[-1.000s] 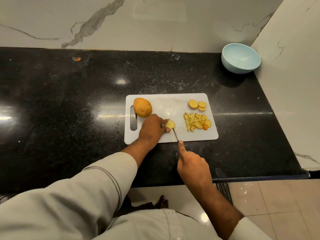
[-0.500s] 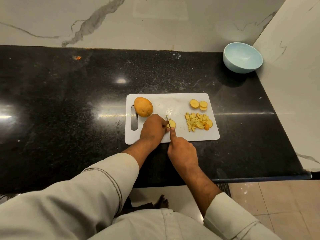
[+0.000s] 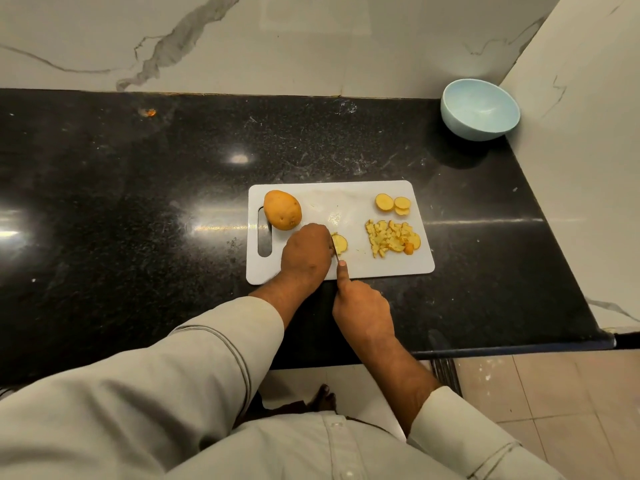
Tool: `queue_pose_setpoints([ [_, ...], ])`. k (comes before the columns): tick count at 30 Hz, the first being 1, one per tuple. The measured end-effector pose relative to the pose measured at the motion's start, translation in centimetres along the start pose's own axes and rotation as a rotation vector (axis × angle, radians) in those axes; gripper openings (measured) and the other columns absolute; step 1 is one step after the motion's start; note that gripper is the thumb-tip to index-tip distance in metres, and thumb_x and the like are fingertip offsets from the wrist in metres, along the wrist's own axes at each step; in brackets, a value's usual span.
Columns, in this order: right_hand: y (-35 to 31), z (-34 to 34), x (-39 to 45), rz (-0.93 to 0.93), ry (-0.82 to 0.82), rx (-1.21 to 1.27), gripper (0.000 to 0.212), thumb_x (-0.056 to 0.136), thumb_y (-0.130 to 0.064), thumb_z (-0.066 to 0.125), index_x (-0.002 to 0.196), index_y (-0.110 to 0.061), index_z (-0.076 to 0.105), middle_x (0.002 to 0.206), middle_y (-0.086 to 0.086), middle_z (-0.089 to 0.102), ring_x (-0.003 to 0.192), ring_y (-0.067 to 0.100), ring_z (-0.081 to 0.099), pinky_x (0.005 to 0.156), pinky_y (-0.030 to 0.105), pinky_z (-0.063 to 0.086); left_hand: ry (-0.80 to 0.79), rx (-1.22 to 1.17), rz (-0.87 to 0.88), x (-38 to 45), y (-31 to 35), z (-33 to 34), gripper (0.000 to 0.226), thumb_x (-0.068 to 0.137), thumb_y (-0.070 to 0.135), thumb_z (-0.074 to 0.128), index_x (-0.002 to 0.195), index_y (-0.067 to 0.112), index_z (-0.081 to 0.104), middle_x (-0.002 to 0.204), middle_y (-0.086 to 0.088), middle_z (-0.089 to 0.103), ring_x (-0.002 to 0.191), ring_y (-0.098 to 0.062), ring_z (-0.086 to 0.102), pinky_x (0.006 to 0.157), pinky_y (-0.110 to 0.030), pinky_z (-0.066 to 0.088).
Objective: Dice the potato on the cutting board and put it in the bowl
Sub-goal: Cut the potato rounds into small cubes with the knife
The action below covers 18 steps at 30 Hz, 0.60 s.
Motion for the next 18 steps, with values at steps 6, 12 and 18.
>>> queue_pose_setpoints([
  [6, 0.9, 1.0, -2.9, -0.013, -0.004, -0.026, 0.06, 0.101, -0.021, 0.033, 0.154, -0.02, 0.006, 0.095, 0.006, 0.06, 0.078, 0.022, 0.062, 0.06, 0.034, 0.043, -0.013, -0.055, -0.015, -0.1, -0.3, 0.2, 0.021, 0.09, 0.02, 0.063, 0.107, 0.009, 0.069, 0.103, -0.011, 0.065, 0.095, -0.027, 0.061, 0.077, -0.032, 0.047],
  [12, 2.2, 0.4, -4.2, -0.008, 0.058, 0.032, 0.056, 0.102, -0.025, 0.032, 0.154, -0.022, 0.011, 0.084, -0.002, 0.047, 0.068, 0.015, 0.054, 0.061, 0.032, 0.048, -0.05, -0.265, -0.091, 0.0, -1.7, 0.0, 0.03, 0.089, 0.019, 0.067, 0.118, 0.01, 0.067, 0.102, -0.007, 0.068, 0.091, -0.022, 0.061, 0.075, -0.023, 0.039],
  [18, -0.2, -0.5, -1.5, -0.061, 0.153, -0.063, 0.057, 0.097, -0.028, 0.037, 0.152, -0.023, 0.02, 0.074, 0.0, 0.05, 0.065, 0.017, 0.049, 0.051, 0.031, 0.037, 0.031, -0.39, -0.113, -0.3, -2.7, -0.5, 0.029, 0.088, 0.015, 0.069, 0.116, 0.009, 0.069, 0.106, -0.005, 0.07, 0.092, -0.015, 0.061, 0.079, -0.02, 0.041],
])
Point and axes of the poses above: each hand's wrist, its own x-axis towards the middle knuckle, its own z-axis out of the palm, y = z × x, the point moved 1 cm from there along x, towards the middle knuckle
